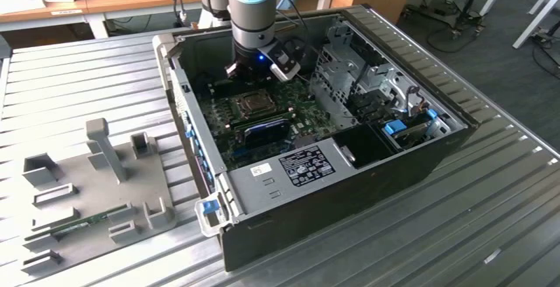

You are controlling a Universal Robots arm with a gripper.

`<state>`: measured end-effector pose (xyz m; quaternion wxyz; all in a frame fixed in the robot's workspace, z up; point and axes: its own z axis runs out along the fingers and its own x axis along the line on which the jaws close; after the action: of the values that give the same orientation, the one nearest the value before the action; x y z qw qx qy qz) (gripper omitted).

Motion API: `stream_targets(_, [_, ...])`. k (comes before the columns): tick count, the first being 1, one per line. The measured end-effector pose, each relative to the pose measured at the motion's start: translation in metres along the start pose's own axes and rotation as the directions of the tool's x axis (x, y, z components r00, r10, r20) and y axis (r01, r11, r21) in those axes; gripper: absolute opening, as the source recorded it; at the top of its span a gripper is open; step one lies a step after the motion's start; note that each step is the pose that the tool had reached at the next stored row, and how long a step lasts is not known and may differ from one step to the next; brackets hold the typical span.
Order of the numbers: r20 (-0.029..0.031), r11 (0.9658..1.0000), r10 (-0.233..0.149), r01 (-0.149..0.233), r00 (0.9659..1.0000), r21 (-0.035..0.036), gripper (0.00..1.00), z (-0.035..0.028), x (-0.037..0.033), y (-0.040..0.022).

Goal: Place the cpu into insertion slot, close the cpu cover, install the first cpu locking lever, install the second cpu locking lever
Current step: 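Install the first cpu locking lever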

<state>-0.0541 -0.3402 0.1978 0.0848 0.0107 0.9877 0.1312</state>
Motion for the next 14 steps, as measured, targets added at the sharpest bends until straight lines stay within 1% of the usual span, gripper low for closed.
stream_targets(6, [0.0003, 1.0, 0.0, 0.0, 1.0, -0.0001, 0.11, 0.0, 0.0003, 0.0003])
stream_targets(8, [0.0016, 1.0, 0.0, 0.0, 1.0, 0.0007, 0.11, -0.0007, 0.0027, 0.0001])
stream_targets(11, [0.0074, 1.0, -0.002, 0.002, 1.0, -0.0003, 0.11, -0.0012, 0.0073, 0.0003])
stream_targets(14, [0.0128, 1.0, -0.003, 0.003, 0.9999, -0.0007, 0.11, -0.0011, 0.0078, 0.0009])
